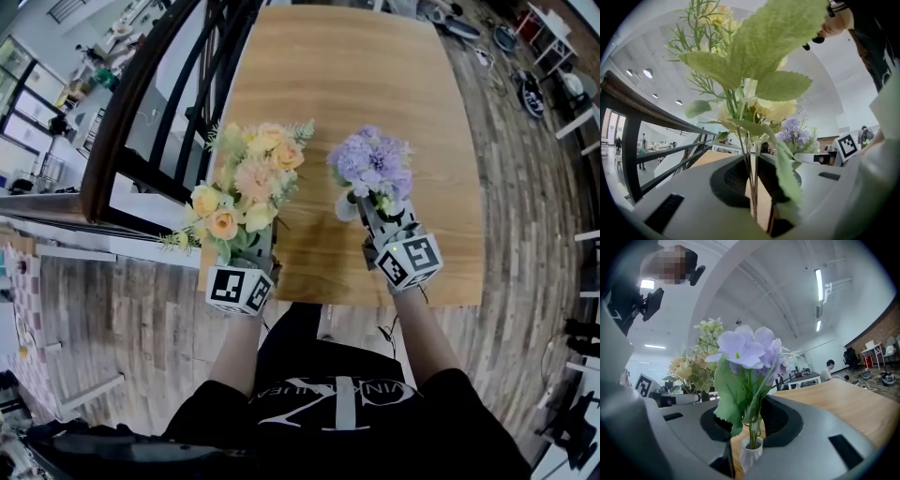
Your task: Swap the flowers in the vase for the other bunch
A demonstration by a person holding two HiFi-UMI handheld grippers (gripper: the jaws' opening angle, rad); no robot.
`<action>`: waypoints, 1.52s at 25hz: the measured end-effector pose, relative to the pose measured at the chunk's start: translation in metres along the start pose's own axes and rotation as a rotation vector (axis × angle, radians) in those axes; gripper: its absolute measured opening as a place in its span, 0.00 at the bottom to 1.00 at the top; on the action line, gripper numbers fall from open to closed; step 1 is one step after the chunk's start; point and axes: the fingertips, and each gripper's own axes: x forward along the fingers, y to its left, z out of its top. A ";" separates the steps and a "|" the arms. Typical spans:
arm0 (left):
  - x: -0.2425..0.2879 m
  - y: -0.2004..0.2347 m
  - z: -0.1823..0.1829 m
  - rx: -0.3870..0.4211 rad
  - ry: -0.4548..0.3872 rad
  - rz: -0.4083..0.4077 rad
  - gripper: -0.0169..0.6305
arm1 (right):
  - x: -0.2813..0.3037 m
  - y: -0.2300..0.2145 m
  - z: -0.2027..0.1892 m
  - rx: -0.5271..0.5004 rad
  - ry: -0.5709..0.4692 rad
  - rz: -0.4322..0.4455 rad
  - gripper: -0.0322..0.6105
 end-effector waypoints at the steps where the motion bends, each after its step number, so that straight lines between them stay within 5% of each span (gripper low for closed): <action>1: 0.001 0.000 0.000 -0.003 -0.001 0.000 0.09 | 0.000 0.000 0.000 0.005 0.000 0.002 0.21; 12: 0.004 -0.002 -0.002 -0.022 -0.007 -0.015 0.09 | -0.005 0.004 -0.007 0.011 0.041 0.007 0.35; 34: -0.008 -0.019 -0.009 -0.040 0.007 -0.019 0.09 | -0.037 0.018 -0.026 0.054 0.124 0.008 0.35; 38: -0.015 -0.026 -0.009 -0.046 0.005 -0.017 0.09 | -0.049 0.030 -0.023 0.033 0.119 0.028 0.23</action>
